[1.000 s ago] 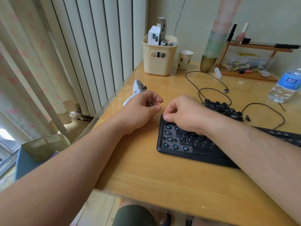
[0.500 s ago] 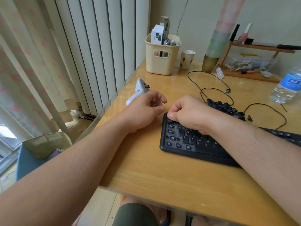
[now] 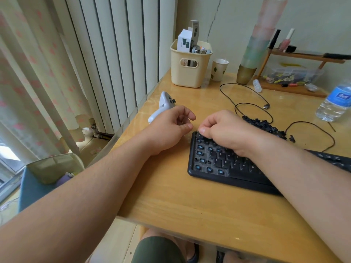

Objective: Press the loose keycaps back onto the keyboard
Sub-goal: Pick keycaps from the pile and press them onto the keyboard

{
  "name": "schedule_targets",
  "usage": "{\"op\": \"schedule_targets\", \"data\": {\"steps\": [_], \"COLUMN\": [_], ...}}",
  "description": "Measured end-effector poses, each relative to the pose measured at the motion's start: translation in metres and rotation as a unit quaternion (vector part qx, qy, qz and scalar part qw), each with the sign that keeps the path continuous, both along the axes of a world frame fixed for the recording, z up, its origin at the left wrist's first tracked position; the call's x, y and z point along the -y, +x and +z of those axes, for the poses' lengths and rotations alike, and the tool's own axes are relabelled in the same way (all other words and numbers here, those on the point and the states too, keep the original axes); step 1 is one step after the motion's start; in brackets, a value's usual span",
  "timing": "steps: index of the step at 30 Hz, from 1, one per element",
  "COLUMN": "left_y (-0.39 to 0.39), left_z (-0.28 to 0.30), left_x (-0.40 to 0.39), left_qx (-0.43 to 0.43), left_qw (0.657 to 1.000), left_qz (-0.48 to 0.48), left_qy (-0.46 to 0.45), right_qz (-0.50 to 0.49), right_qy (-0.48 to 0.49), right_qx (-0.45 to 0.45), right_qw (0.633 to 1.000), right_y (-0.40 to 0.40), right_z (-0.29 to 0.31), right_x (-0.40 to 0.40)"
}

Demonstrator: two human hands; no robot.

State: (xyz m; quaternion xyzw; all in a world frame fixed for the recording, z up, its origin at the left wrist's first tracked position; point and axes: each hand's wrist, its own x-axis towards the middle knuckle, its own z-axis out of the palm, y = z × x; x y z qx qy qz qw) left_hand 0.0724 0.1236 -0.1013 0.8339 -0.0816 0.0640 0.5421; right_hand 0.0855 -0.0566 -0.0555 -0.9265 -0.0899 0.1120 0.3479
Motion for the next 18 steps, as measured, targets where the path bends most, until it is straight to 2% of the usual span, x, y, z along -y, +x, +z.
{"op": "schedule_targets", "data": {"steps": [2,4,12,18], "left_y": [0.0002,0.0012,0.0011,0.0007], "left_z": [-0.0001,0.0001,-0.0014,-0.0003], "left_x": [-0.0001,0.0004,-0.0002,0.0007], "left_qx": [-0.002,-0.004,-0.002,0.002], "left_qw": [1.000,1.000,1.000,1.000], "left_qz": [0.001,0.001,0.000,0.000], "left_qy": [0.004,0.003,-0.003,0.004], "right_qz": [-0.014,-0.007,0.024,0.002], "right_qy": [0.031,0.021,-0.058,-0.030], "right_qx": [-0.040,-0.048,0.016,-0.008], "right_qw": [0.999,0.999,0.998,1.000], "right_y": [0.0037,0.0039,-0.0020,0.0027], "right_z": [0.0040,0.0058,-0.0012,0.0009], "right_x": [0.0019,0.0016,-0.0029,-0.0009]}}
